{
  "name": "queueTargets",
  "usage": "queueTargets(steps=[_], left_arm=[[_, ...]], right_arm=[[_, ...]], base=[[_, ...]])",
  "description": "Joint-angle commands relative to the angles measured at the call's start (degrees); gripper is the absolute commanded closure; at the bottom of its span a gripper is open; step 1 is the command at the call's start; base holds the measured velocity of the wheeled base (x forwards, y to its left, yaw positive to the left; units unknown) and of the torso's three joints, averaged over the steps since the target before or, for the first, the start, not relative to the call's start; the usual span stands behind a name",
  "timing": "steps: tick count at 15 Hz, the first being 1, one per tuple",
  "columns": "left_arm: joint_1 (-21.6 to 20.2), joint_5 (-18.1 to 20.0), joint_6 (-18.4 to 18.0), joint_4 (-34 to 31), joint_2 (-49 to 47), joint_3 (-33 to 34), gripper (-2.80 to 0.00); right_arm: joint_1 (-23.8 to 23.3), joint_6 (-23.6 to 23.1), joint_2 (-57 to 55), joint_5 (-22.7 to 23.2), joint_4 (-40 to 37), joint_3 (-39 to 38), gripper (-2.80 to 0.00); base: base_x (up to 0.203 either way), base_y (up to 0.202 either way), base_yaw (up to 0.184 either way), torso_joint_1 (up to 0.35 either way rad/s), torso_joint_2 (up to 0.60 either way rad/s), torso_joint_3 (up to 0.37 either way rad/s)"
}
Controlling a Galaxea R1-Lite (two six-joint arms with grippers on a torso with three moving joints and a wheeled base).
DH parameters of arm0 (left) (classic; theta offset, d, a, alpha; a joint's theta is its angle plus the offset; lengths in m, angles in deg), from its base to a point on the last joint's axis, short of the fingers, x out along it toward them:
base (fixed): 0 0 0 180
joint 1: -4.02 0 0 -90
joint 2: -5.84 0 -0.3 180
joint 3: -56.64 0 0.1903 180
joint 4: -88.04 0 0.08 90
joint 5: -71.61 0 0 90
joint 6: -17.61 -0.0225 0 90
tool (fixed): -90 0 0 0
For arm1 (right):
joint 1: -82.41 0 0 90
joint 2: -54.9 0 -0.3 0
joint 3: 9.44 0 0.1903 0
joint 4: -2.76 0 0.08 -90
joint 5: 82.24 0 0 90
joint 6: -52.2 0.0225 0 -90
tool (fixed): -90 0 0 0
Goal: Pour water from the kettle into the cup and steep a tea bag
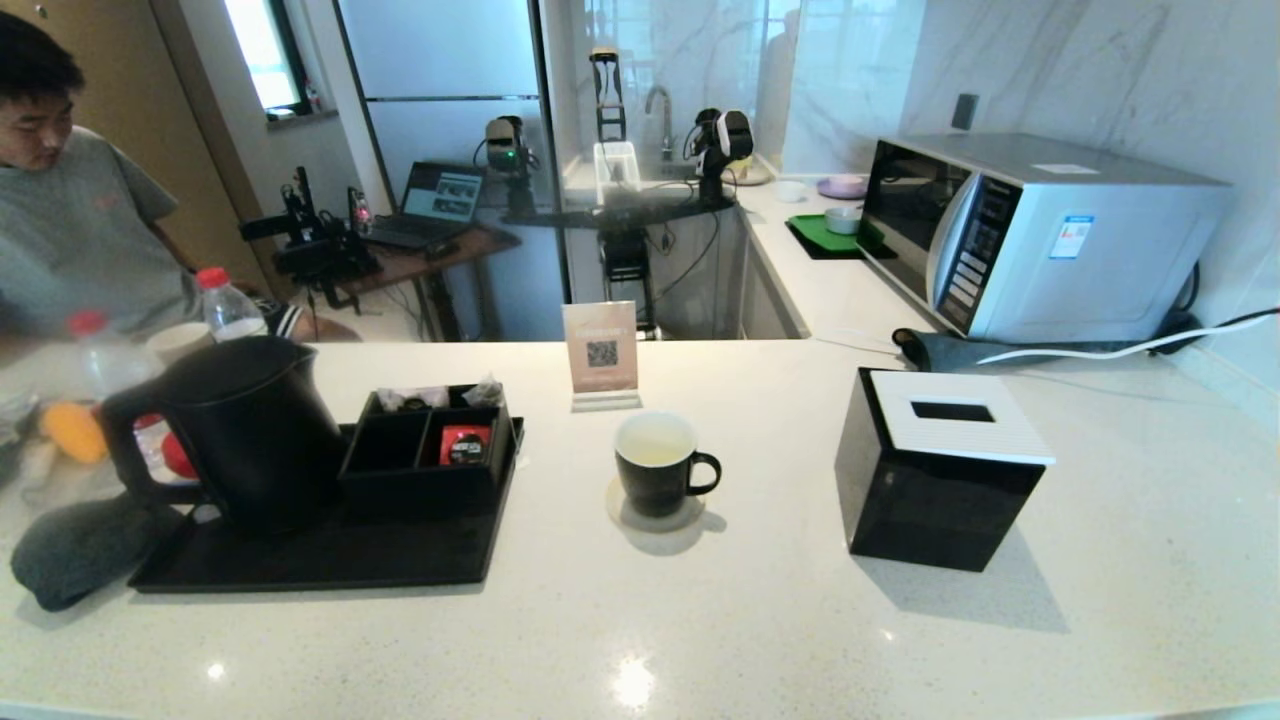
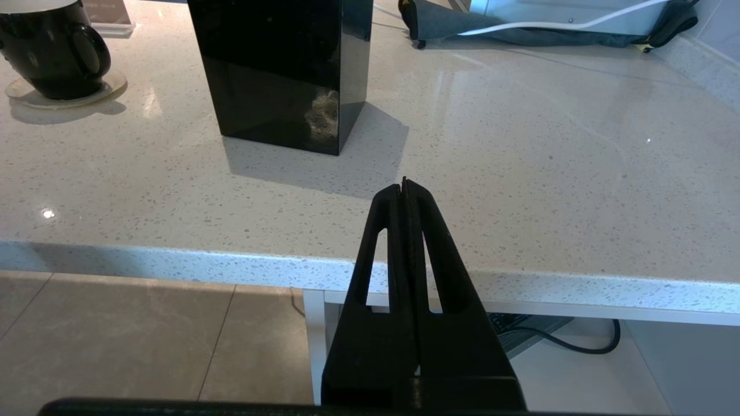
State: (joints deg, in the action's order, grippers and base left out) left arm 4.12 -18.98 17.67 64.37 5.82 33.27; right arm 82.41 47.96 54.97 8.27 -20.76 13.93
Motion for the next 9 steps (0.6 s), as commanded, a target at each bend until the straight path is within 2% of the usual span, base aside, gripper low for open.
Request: queueTargets(steps=[1,9], left_arm=[[-0.01,-0.02,0.03,0.04,0.02,0.00,0.00],[-0.01,-0.02,0.99,0.13,0.02,0.00,0.00]], right_arm=[[0.00,-0.06,-0.07,0.02,-0.02,0.00,0.00],[0.00,-0.06,-0.07,0.02,0.02,0.00,0.00]], base=[[0.000,0.000,0.000,0.000,0.00,0.000],[0.000,0.000,0.000,0.000,0.00,0.000]])
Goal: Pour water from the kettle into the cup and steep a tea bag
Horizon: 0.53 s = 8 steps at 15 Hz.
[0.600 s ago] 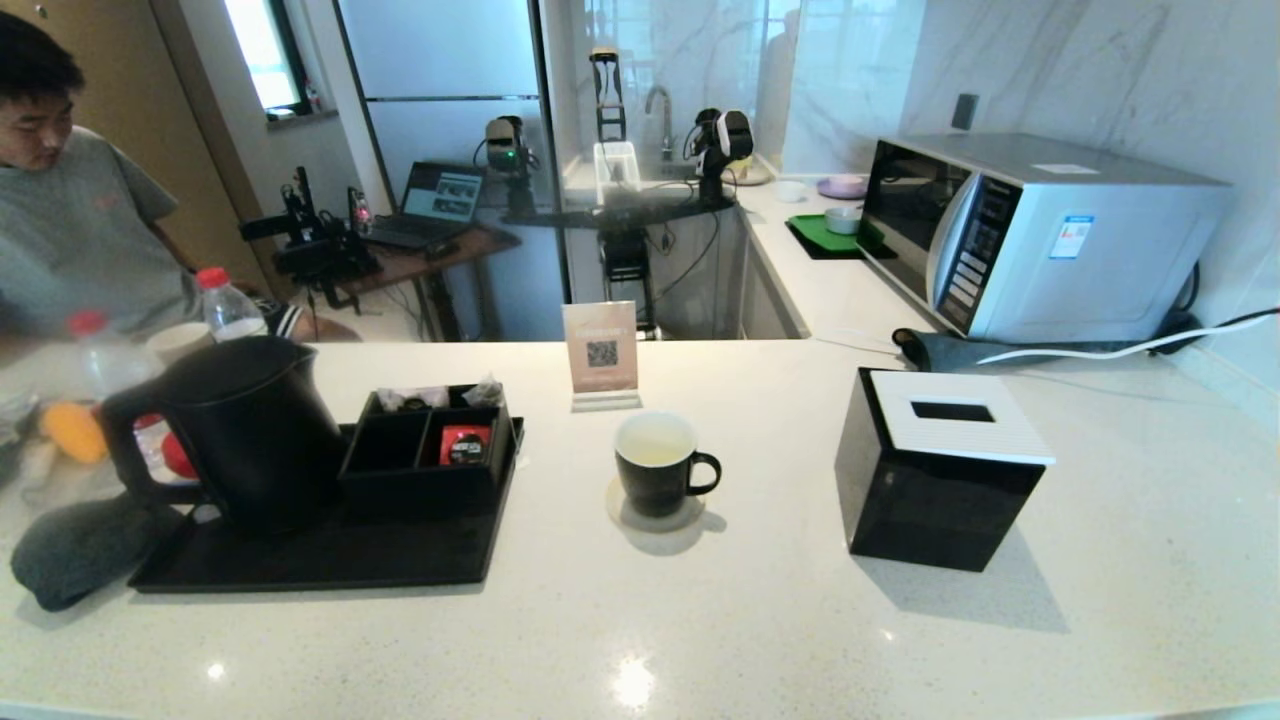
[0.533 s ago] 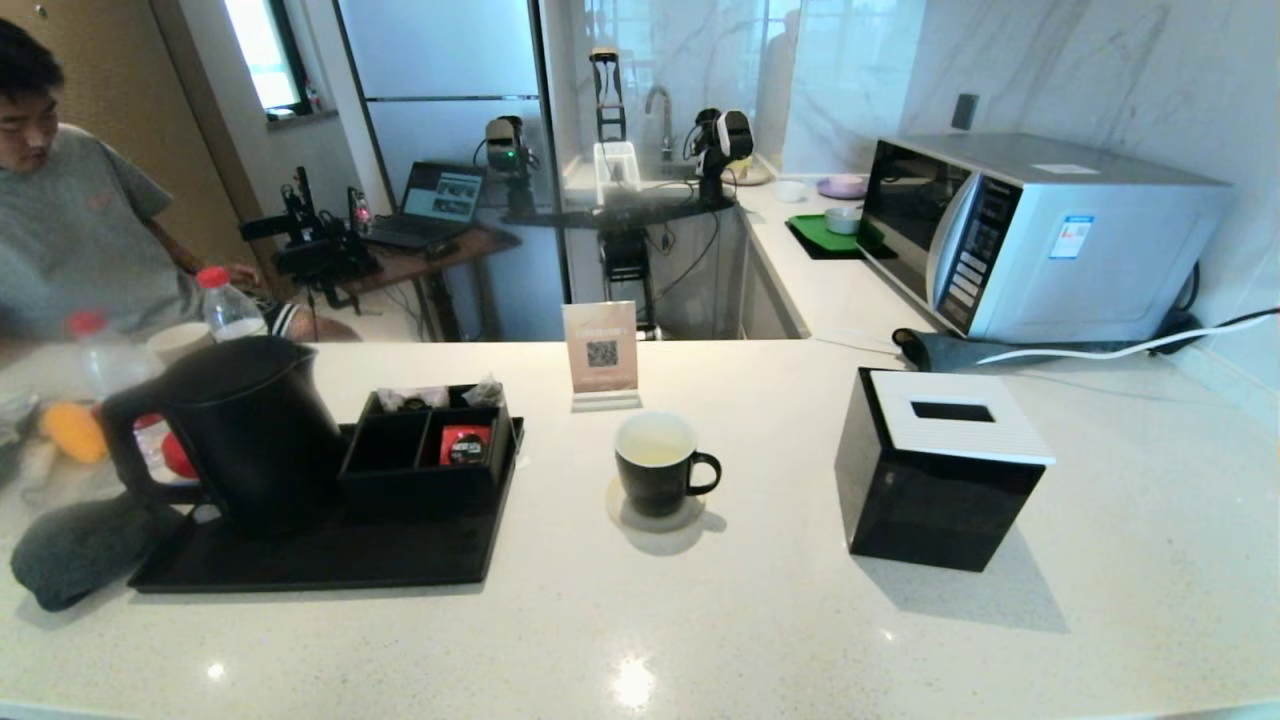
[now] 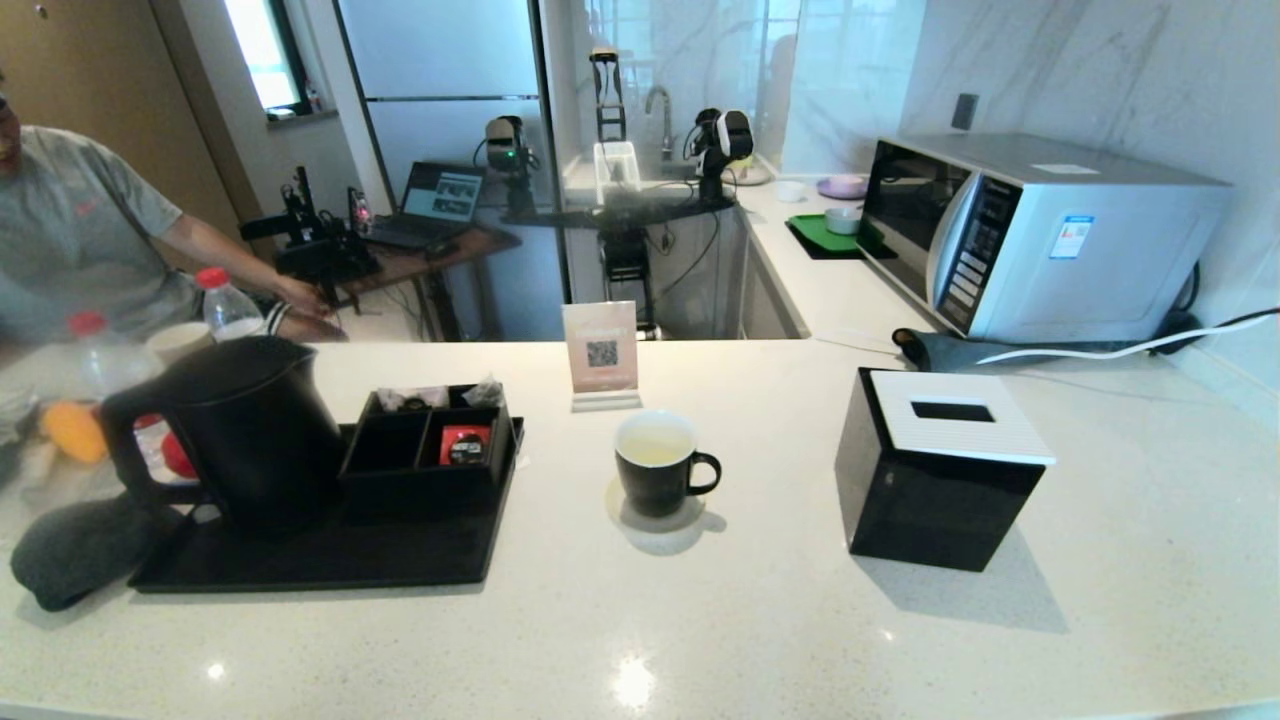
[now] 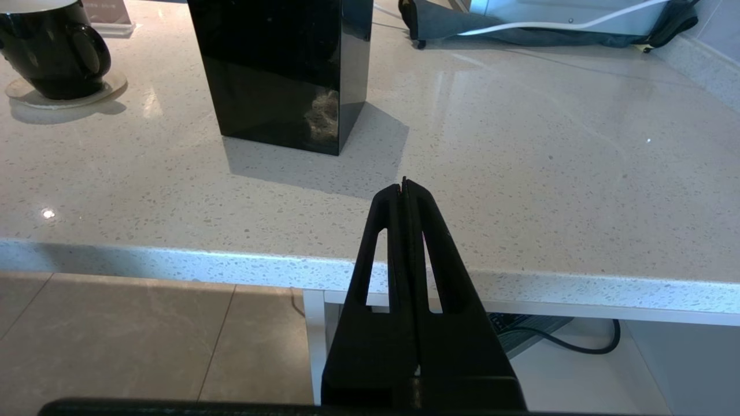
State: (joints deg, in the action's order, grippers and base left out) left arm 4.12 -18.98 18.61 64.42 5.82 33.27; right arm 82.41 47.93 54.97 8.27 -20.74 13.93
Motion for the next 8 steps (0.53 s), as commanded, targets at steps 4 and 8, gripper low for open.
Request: queueTargets(steps=[4,8], left_arm=[[-0.01,-0.02,0.06,-0.01,0.02,0.00,0.00],[-0.01,-0.11,0.23,0.08,0.02,0.00,0.00]], right_arm=[[0.00,-0.04,-0.07,0.02,-0.04,0.00,0.00],[0.00,-0.04,-0.07,0.02,-0.04,0.00,0.00]], base=[[0.000,0.000,0.000,0.000,0.00,0.000],[0.000,0.000,0.000,0.000,0.00,0.000]])
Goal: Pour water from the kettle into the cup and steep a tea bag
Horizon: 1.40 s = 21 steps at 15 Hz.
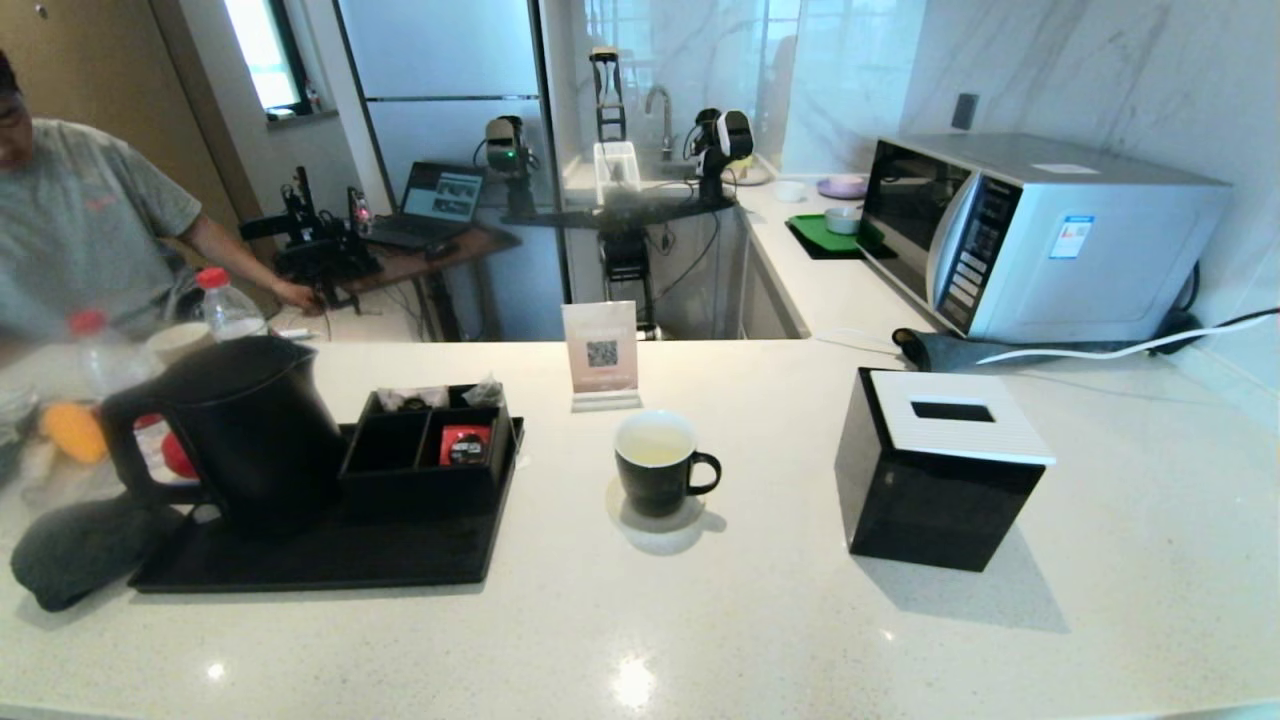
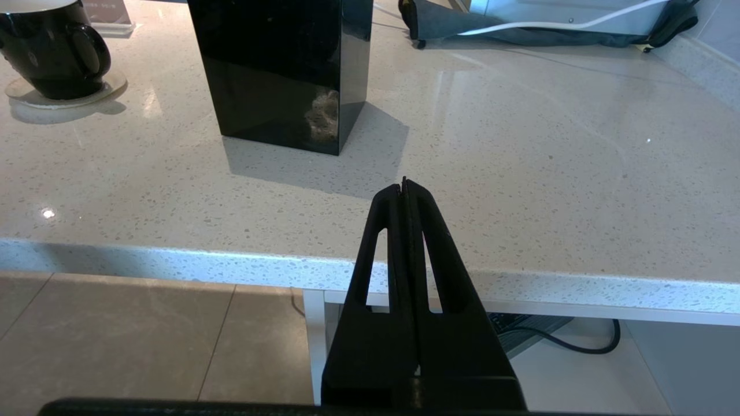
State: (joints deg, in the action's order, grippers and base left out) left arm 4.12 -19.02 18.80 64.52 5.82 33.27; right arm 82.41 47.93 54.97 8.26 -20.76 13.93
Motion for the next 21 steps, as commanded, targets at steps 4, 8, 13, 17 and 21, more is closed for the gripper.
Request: queueTargets(steps=[4,8,13,17,21], left_arm=[[-0.01,-0.07,-0.14,-0.02,0.02,0.00,0.00],[-0.01,-2.20,0.69,0.08,0.02,-3.78,0.00],[-0.01,-6.17,0.84,-0.22,-1.25,-11.79,0.00],[0.20,-6.74,0.83,-0.07,-12.73,-20.45,0.00],[0.22,-11.93,0.91,-0.10,-25.99,-31.82,0.00]], right_arm=[[0.00,-0.04,-0.07,0.03,0.07,0.00,0.00],[0.00,-0.04,-0.07,0.03,-0.02,0.00,0.00],[0.00,-0.04,-0.07,0.03,-0.02,0.00,0.00],[0.00,-0.04,-0.07,0.03,0.07,0.00,0.00],[0.00,-0.04,-0.07,0.03,-0.02,0.00,0.00]], base=[[0.000,0.000,0.000,0.000,0.00,0.000],[0.000,0.000,0.000,0.000,0.00,0.000],[0.000,0.000,0.000,0.000,0.00,0.000],[0.000,0.000,0.000,0.000,0.00,0.000],[0.000,0.000,0.000,0.000,0.00,0.000]])
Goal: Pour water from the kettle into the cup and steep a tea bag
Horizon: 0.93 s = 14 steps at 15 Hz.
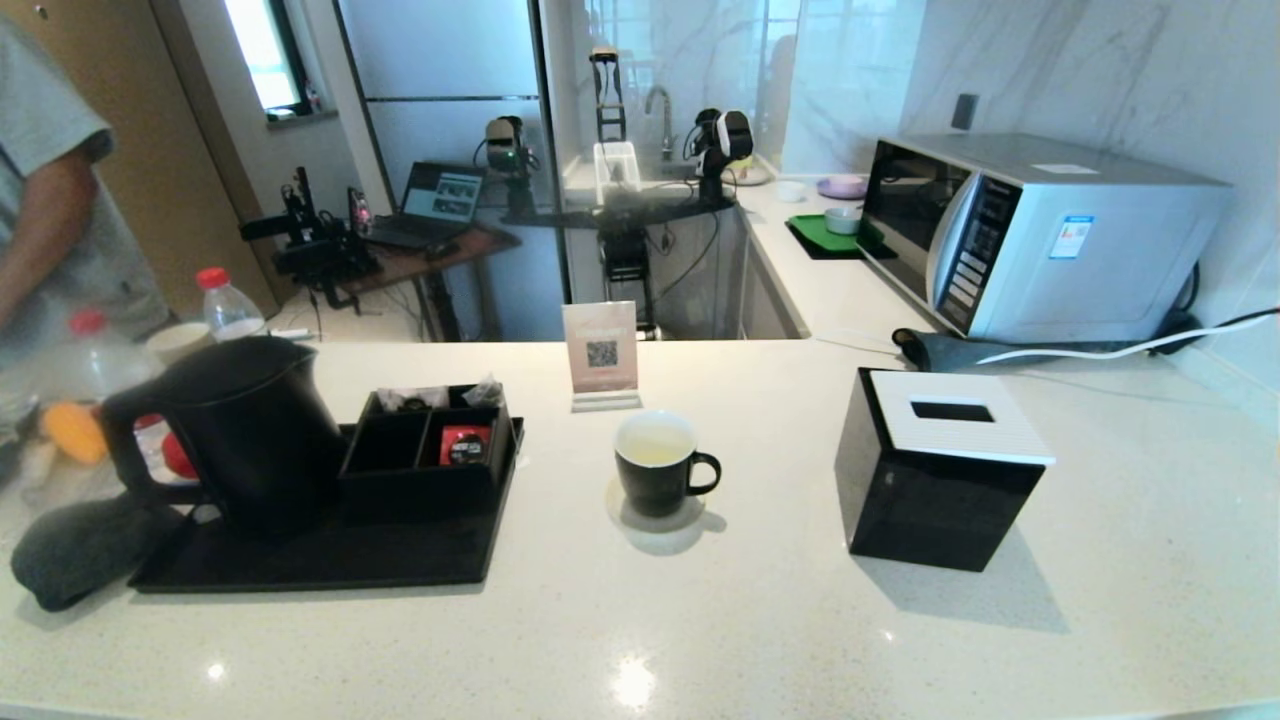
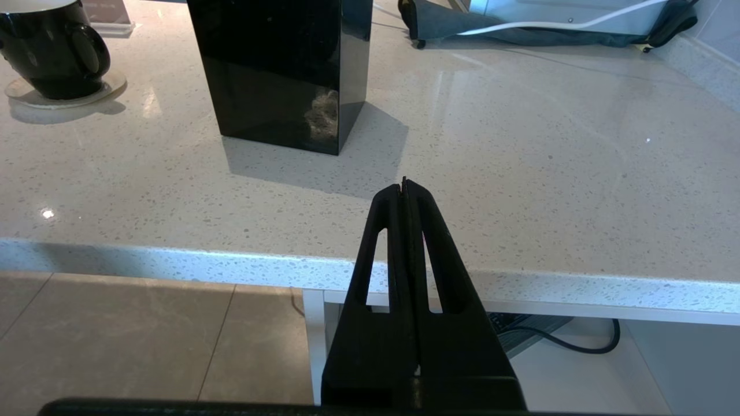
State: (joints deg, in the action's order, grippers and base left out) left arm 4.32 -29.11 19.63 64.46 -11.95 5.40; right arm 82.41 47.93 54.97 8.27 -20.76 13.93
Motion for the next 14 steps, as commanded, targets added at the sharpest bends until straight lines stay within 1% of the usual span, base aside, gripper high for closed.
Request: queueTargets(steps=[1,3,5,6,8,10,11,13,14], left_arm=[[-0.01,-4.31,0.16,-0.02,-11.27,-5.75,0.00],[-0.06,-8.08,1.22,0.09,-17.29,-8.49,0.00],[-0.64,-10.58,2.98,0.19,-22.69,-9.57,0.00],[-2.12,-11.80,3.37,0.23,-25.45,-9.50,0.00],[-7.00,-12.92,3.70,0.19,-30.03,-8.85,0.00],[-8.24,-13.20,3.63,1.22,-33.98,-5.33,0.00],[-8.67,-13.33,3.62,3.40,-35.85,-3.09,0.00],[-11.92,-13.48,3.05,10.08,-38.65,2.67,0.00],[-13.98,-13.49,2.12,13.98,-40.01,5.60,0.00]], right_arm=[[0.00,-0.04,-0.07,0.02,-0.02,0.00,0.00],[0.00,-0.04,-0.07,0.02,0.01,0.00,0.00],[0.00,-0.04,-0.07,0.02,0.03,0.00,0.00],[0.00,-0.04,-0.07,0.02,-0.01,0.00,0.00],[0.00,-0.04,-0.07,0.02,-0.02,0.00,0.00],[0.00,-0.04,-0.07,0.02,-0.02,0.00,0.00],[0.00,-0.04,-0.07,0.02,-0.02,0.00,0.00],[0.00,-0.04,-0.07,0.02,-0.02,0.00,0.00],[0.00,-0.04,-0.07,0.02,-0.02,0.00,0.00]], base=[[0.000,0.000,0.000,0.000,0.00,0.000],[0.000,0.000,0.000,0.000,0.00,0.000],[0.000,0.000,0.000,0.000,0.00,0.000],[0.000,0.000,0.000,0.000,0.00,0.000],[0.000,0.000,0.000,0.000,0.00,0.000],[0.000,0.000,0.000,0.000,0.00,0.000],[0.000,0.000,0.000,0.000,0.00,0.000],[0.000,0.000,0.000,0.000,0.00,0.000],[0.000,0.000,0.000,0.000,0.00,0.000]])
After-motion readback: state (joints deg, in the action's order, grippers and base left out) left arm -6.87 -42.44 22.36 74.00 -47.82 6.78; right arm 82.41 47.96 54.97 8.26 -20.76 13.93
